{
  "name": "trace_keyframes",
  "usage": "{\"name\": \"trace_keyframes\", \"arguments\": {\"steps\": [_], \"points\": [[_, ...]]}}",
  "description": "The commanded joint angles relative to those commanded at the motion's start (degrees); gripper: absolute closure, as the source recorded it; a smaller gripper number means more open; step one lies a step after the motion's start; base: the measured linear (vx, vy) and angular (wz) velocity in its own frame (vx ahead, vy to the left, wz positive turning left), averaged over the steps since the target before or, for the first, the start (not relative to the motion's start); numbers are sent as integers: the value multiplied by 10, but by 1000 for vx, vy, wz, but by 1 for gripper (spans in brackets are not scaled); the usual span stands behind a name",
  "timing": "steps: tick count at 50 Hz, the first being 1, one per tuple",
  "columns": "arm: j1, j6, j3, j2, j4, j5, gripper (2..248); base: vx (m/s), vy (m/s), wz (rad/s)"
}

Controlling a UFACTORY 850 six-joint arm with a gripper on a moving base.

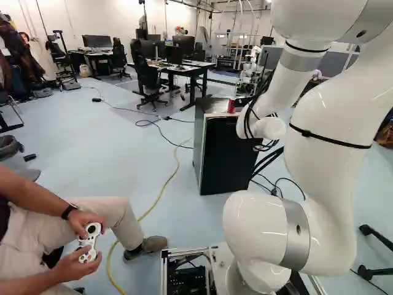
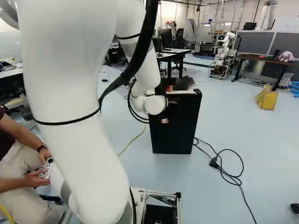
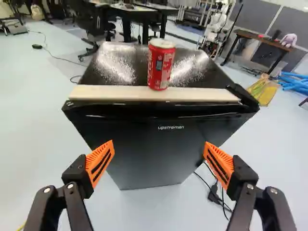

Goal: Grab a drink from the fridge

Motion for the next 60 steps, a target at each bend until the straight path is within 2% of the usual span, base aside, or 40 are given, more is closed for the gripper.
{"name": "trace_keyframes", "arguments": {"steps": [14, 38, 60], "points": [[1, 0, -5, -7, 12, 82, 3, 0, 0, 0], [11, 0, -50, -73, 31, 179, 3, 0, 0, 0], [21, 0, -98, -139, 33, 196, 3, 0, 0, 0]]}}
